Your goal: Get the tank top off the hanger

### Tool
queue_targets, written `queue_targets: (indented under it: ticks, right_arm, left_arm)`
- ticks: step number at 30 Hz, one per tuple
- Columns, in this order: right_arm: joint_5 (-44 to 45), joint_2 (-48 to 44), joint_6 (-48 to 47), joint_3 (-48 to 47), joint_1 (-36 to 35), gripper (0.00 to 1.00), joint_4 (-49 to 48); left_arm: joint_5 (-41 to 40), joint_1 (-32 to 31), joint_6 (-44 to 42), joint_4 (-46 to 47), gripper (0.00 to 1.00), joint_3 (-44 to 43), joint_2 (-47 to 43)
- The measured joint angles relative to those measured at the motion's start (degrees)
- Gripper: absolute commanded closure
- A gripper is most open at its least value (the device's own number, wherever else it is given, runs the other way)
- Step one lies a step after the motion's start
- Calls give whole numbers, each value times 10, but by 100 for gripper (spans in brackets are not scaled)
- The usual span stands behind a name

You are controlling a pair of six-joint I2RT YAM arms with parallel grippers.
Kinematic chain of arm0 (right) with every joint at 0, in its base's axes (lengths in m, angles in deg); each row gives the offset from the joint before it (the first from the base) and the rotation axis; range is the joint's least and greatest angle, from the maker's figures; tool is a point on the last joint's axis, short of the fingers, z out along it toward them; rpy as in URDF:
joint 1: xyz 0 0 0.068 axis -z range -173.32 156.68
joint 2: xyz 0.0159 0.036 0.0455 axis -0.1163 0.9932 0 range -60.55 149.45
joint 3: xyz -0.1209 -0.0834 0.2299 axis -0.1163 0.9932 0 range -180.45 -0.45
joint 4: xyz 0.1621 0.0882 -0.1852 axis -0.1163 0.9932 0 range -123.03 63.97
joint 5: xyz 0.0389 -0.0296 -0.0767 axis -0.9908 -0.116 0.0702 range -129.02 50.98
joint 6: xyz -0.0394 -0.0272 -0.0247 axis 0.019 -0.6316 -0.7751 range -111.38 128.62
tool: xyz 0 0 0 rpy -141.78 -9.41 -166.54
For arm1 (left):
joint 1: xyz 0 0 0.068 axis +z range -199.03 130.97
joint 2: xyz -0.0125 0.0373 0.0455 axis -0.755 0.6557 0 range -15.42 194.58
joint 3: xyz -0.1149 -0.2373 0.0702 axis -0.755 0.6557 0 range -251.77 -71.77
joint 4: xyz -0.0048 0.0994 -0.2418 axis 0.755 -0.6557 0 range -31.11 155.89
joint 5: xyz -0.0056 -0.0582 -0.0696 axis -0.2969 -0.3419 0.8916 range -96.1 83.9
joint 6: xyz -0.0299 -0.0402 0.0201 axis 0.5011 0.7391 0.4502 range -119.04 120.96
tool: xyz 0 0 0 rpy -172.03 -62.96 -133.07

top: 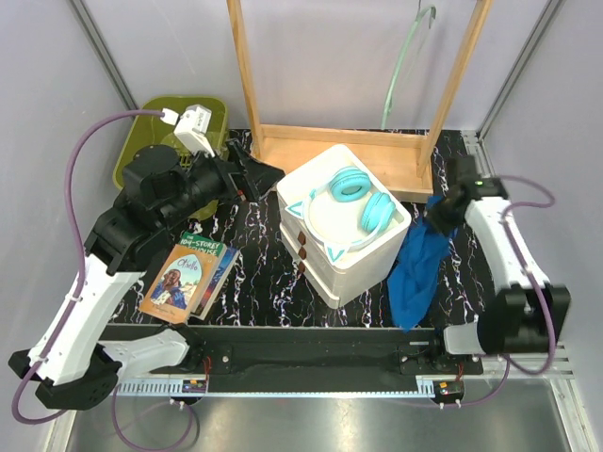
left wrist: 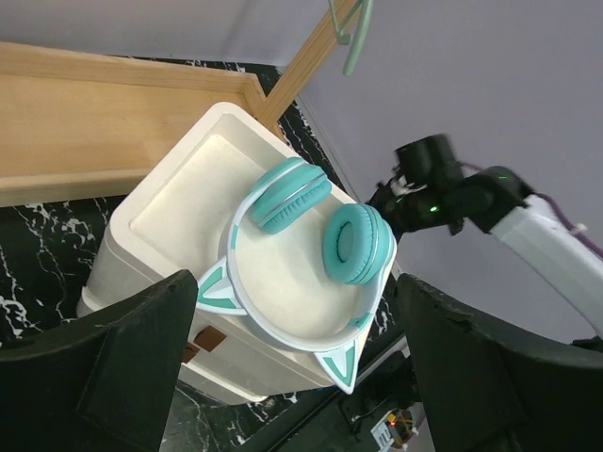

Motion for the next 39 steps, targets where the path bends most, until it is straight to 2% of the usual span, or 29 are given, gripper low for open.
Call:
queue_targets:
  ticks: [5,10,12,15,20,23,26,36,38,39]
  right_arm:
    - [21,-131,-25,-172,0,100,9]
    - [21,-223,-48,-282,0,100,38]
    - [14,-252,-57,-307,0,100,45]
    - [-10,-279,-70,-344,0,100,59]
    - [-60,-283,-77,-416,1,100,93]
    - [-93,-290,-80,-444,1,100,114]
    - [-129,-303,-79,-453,1,100,137]
    - [-194,-352,-62,-479,1,100,176]
    - [-201,-358,-55,-483,1,100,177]
    - [-206,-361,-51,-483,1,100,178]
  left_arm:
    - [39,0,37,13,3,-1,18]
    - [94,-13,48,64,1,-7,45]
    - [97,-49,36,89,1,-15,59]
    - [83,-140,-3,118,1,-38,83]
    - [35,-282,-110,170,1,-112,160]
    - [2,-351,-191,196,1,-183,232]
    - [-9,-392,-242,213,1,-233,291]
    - [-30,-435,-329,214,1,-247,359]
    - [-32,-438,-336,215,4,-247,361]
    - [-33,-439,-338,216,16,-247,363]
